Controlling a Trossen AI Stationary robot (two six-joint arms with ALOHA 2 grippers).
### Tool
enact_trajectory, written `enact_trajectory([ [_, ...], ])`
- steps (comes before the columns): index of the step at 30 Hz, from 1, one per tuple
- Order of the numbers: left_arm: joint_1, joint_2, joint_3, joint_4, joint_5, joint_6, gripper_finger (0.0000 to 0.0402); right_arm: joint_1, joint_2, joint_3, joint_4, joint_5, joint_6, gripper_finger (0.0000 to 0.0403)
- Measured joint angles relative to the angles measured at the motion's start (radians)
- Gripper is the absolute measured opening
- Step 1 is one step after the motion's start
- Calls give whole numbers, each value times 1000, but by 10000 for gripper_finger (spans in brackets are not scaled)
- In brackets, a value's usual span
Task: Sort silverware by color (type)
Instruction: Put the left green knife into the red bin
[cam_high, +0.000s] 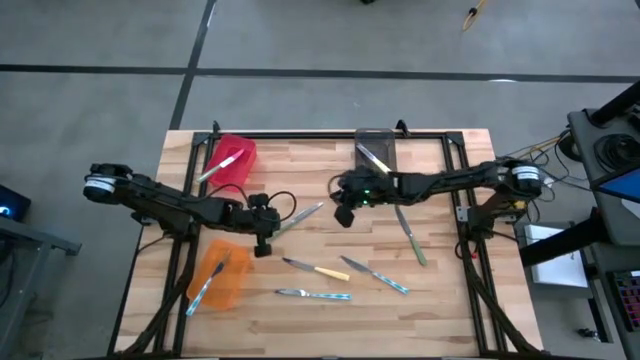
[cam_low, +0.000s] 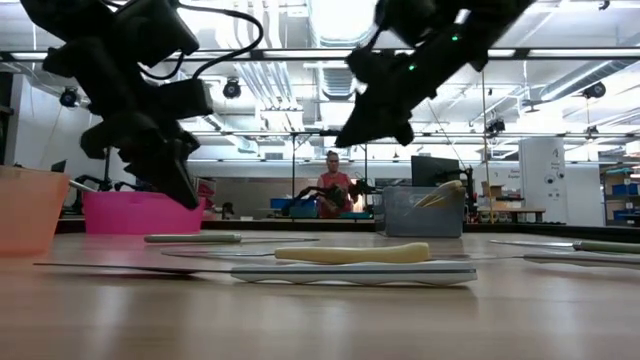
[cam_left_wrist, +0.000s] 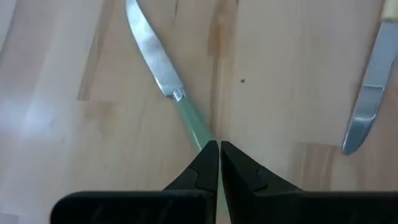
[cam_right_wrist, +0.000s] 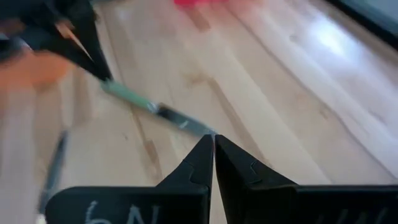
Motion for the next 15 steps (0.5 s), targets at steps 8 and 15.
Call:
enact_trajectory([
  [8, 1, 0, -53, 23, 0, 2, 0, 0, 180, 186, -171, -1, -1, 8],
  [15, 1, 0, -77, 53, 0, -37, 0, 0, 314, 270, -192, -8, -3, 9],
])
